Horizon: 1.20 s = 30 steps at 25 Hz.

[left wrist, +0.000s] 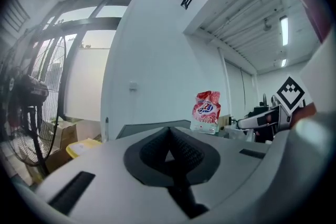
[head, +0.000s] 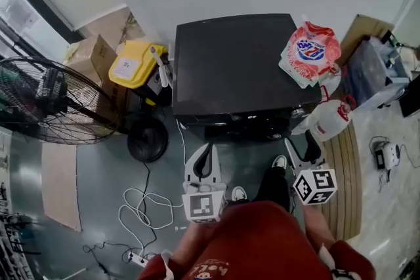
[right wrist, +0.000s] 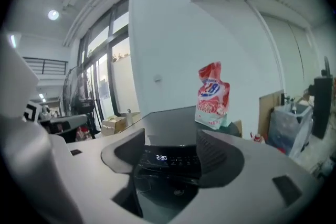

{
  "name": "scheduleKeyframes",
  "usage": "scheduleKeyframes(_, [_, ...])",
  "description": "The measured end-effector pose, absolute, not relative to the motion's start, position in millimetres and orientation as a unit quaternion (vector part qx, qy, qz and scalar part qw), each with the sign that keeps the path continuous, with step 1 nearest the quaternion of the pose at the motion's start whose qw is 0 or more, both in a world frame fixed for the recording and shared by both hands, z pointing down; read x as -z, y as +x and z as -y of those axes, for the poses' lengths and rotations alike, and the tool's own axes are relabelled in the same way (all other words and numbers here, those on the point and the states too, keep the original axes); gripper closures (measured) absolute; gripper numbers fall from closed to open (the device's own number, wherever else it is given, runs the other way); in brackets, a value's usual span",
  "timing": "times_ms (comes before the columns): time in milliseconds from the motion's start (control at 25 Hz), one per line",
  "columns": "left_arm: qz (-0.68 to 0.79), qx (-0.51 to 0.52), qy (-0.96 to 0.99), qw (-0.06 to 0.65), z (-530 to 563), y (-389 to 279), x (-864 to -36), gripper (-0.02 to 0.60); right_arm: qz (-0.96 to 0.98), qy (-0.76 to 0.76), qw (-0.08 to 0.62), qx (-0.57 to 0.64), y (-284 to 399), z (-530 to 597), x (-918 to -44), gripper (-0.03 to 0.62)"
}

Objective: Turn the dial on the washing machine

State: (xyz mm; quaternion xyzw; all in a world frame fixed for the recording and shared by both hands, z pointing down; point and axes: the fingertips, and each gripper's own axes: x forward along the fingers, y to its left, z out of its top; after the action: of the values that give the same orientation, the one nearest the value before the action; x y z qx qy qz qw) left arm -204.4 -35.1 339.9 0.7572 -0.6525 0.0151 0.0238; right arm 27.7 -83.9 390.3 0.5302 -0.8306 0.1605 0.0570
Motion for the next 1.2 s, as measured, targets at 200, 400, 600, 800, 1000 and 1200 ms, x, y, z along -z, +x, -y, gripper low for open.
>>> scheduleKeyframes(200, [0.669, 0.021, 0.743, -0.011, 22, -222, -293, 0.572, 0.848, 0.523, 0.079, -0.033, 1, 73, -336, 0.279])
scheduleKeyframes(400, [0.682, 0.027, 0.728, -0.062, 11, -231, -266, 0.572, 0.862, 0.500, 0.075, 0.036, -23, 66, -309, 0.284])
scheduleKeyframes(600, [0.687, 0.025, 0.723, -0.063, 1, -234, -262, 0.572, 0.867, 0.492, 0.065, 0.041, -33, 64, -306, 0.286])
scheduleKeyframes(800, [0.695, 0.024, 0.717, -0.060, -4, -241, -266, 0.572, 0.866, 0.494, 0.066, 0.044, -36, 64, -300, 0.290])
scheduleKeyframes(1000, [0.695, 0.026, 0.717, -0.055, -6, -240, -270, 0.572, 0.880, 0.472, 0.056, 0.028, -44, 59, -306, 0.312])
scheduleKeyframes(1200, [0.693, 0.025, 0.719, -0.050, -6, -239, -272, 0.572, 0.890, 0.450, 0.067, 0.025, -53, 55, -310, 0.378])
